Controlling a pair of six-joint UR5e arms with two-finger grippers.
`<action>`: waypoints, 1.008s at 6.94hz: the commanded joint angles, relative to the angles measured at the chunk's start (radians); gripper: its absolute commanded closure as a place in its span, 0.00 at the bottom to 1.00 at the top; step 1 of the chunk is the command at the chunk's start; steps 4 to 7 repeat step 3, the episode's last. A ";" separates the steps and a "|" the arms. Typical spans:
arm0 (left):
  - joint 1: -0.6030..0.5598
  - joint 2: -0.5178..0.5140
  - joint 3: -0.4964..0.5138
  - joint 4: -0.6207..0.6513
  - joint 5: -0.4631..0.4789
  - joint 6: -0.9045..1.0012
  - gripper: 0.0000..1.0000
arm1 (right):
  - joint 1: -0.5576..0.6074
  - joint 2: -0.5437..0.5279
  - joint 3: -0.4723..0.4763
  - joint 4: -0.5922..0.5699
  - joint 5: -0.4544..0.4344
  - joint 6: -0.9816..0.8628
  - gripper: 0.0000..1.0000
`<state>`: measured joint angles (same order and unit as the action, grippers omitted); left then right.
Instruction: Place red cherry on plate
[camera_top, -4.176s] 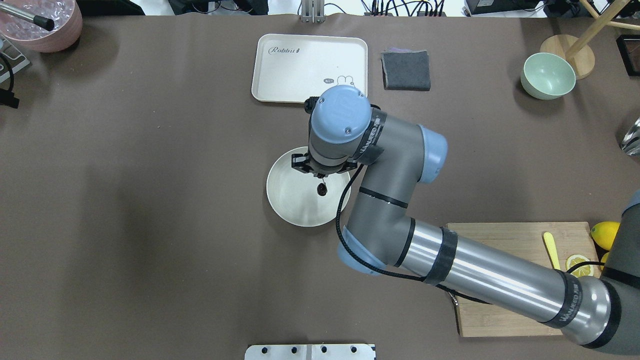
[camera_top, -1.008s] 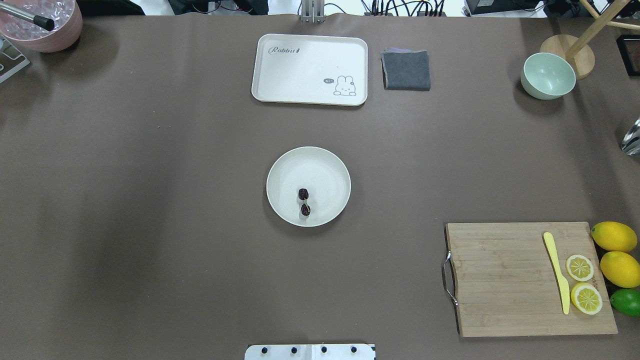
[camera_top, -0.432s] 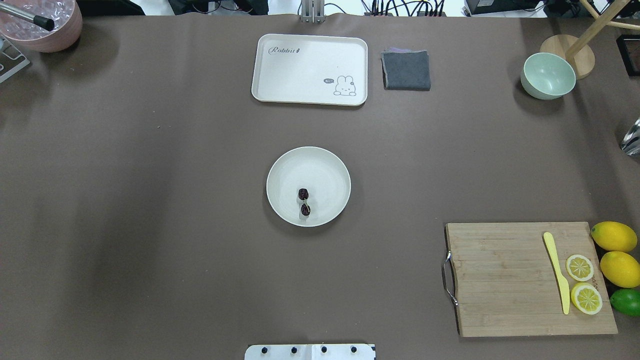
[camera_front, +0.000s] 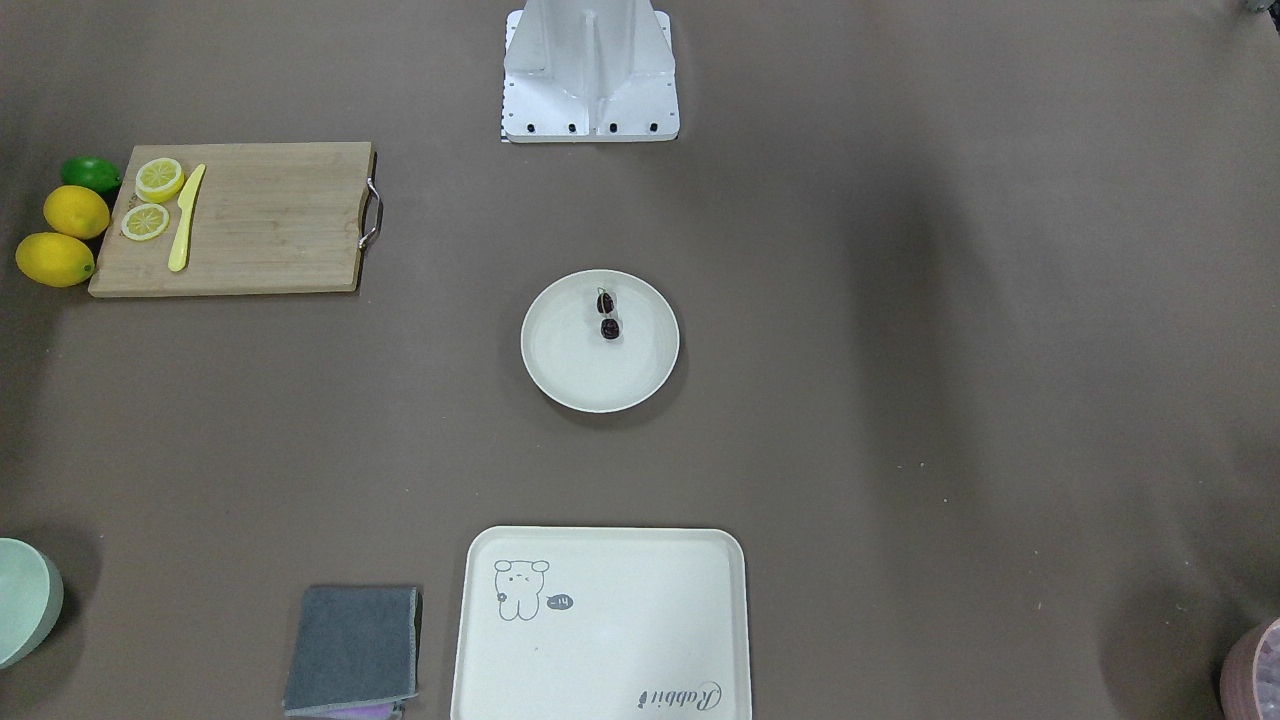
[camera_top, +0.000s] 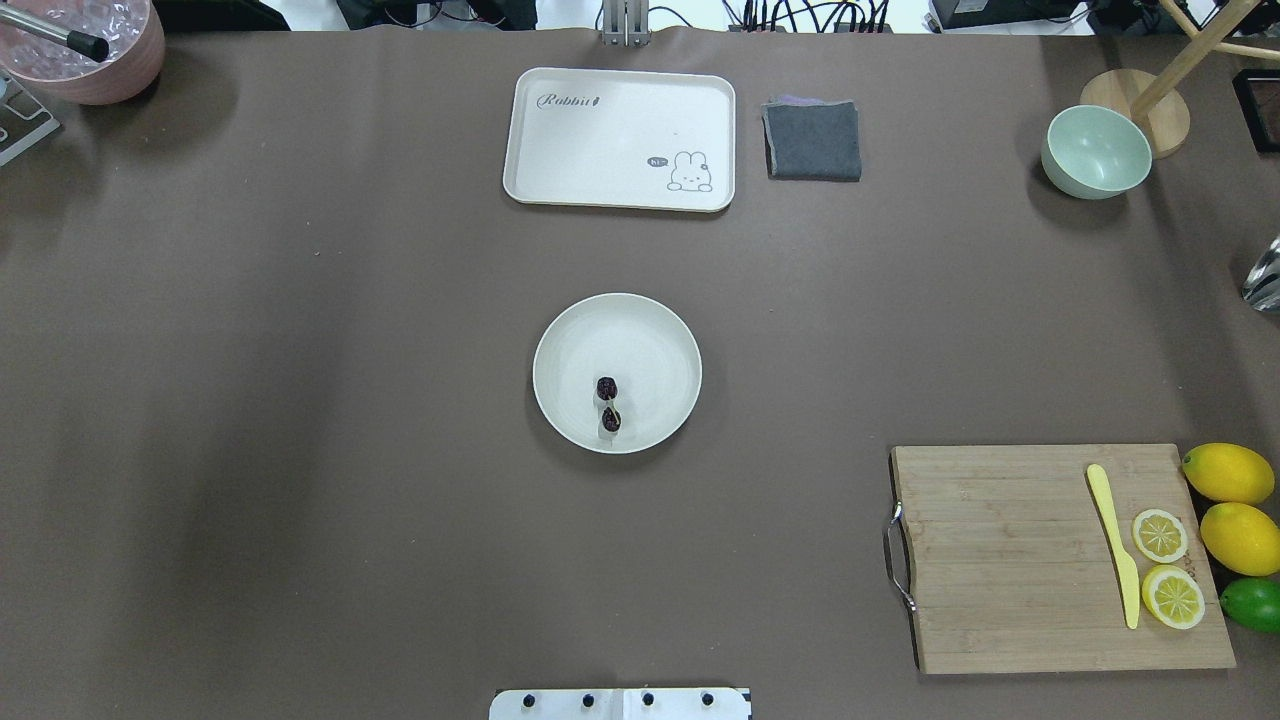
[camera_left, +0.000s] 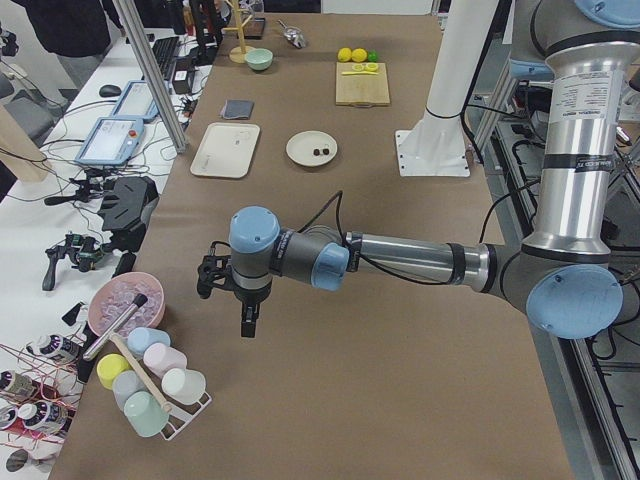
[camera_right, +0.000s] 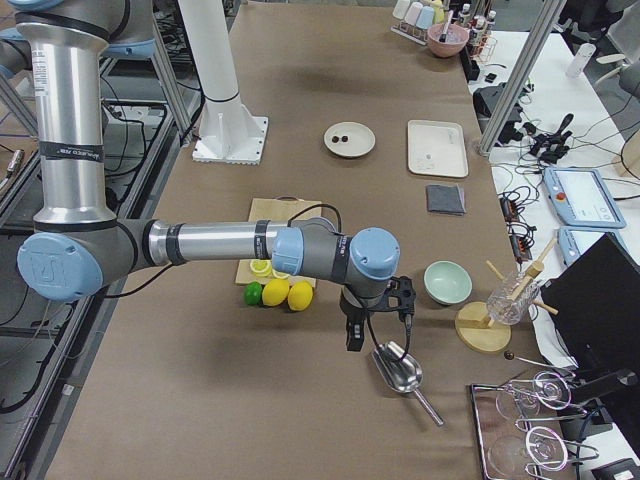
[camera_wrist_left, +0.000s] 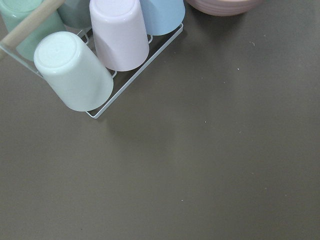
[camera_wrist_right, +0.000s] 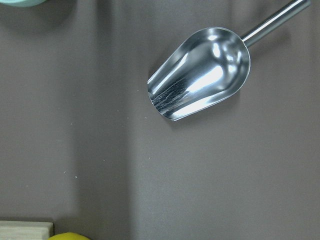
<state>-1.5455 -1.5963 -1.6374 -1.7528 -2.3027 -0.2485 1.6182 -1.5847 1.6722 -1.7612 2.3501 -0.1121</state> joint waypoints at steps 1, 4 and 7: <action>-0.001 0.001 0.002 0.001 0.000 0.000 0.02 | 0.006 0.000 0.003 0.000 0.000 0.000 0.00; 0.001 0.001 0.002 0.001 0.000 -0.002 0.02 | 0.017 0.000 0.003 0.000 0.000 -0.001 0.00; 0.001 0.001 0.002 0.001 0.000 -0.002 0.02 | 0.017 0.000 0.003 0.000 0.000 -0.001 0.00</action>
